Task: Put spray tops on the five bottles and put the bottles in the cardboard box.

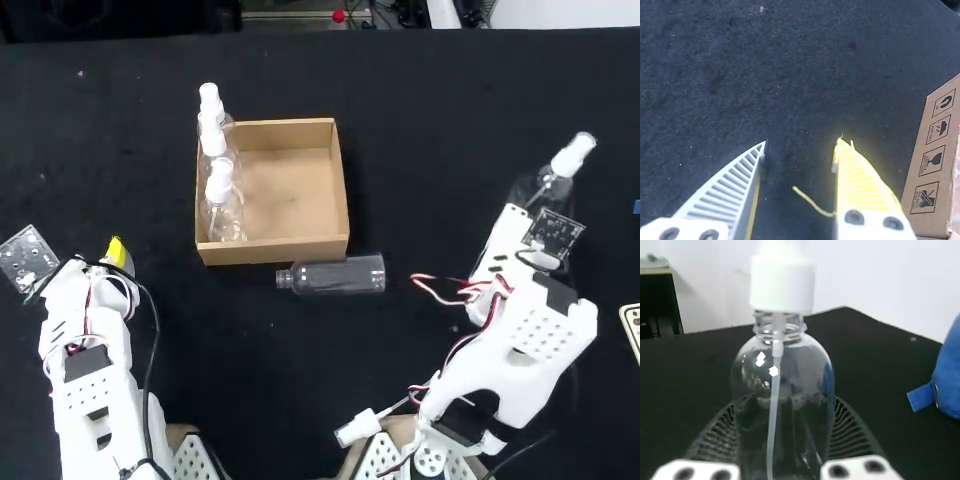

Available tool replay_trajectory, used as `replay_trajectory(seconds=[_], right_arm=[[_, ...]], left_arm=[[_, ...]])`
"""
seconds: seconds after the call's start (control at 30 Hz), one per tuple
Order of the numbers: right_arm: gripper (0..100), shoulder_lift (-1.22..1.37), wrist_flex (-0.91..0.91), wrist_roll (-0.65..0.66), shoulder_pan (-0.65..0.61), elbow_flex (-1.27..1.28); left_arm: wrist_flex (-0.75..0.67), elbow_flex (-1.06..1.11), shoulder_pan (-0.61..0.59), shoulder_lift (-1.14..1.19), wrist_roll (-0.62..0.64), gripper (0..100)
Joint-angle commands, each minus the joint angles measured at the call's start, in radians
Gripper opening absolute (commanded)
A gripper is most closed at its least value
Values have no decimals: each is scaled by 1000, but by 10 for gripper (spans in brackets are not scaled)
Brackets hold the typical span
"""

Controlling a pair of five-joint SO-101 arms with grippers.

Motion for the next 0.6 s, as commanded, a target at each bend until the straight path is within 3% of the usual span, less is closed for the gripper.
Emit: replay_trajectory(seconds=[0.0,0.57], right_arm=[[11,-7,-31,-6,25,-48],[13,-5,-31,2,15,-5]], left_arm=[[-18,-7,13,-15,-6,191],[-18,-7,13,-15,-6,191]])
